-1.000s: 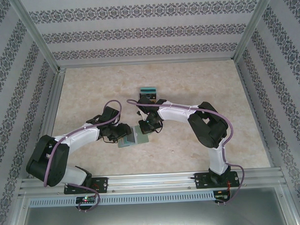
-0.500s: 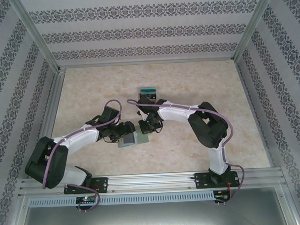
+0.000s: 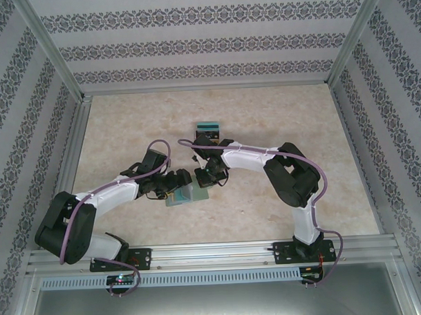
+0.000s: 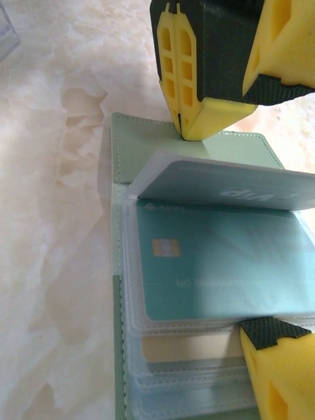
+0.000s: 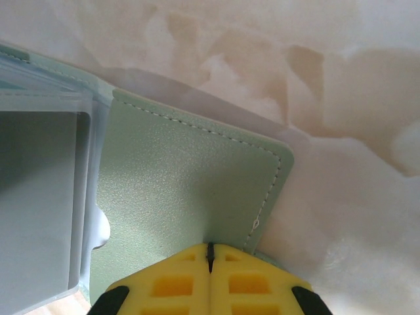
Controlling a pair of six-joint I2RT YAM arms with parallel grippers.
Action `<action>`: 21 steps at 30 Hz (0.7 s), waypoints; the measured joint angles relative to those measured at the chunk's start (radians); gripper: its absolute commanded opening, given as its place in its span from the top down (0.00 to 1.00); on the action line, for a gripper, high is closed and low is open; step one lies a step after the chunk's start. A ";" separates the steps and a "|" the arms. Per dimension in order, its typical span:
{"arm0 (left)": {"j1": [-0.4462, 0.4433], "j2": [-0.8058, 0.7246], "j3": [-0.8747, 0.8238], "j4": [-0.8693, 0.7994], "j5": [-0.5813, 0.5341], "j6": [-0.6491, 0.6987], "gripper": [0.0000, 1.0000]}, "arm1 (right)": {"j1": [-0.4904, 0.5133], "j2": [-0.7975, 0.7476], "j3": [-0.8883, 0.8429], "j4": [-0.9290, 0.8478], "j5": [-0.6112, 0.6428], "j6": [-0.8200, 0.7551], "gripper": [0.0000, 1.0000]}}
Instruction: Take the credit cards out of the card holder
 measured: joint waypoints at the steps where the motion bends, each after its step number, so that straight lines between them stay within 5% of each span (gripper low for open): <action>1: 0.000 -0.002 -0.003 0.008 0.004 -0.001 0.08 | 0.000 0.000 -0.001 0.002 0.000 0.000 0.95; 15: 0.000 -0.008 -0.047 0.128 0.040 -0.030 0.03 | 0.000 -0.010 -0.018 0.020 0.000 0.006 0.90; 21: 0.000 -0.014 -0.051 0.133 0.040 -0.030 0.03 | -0.003 -0.021 -0.034 0.034 0.002 0.018 0.80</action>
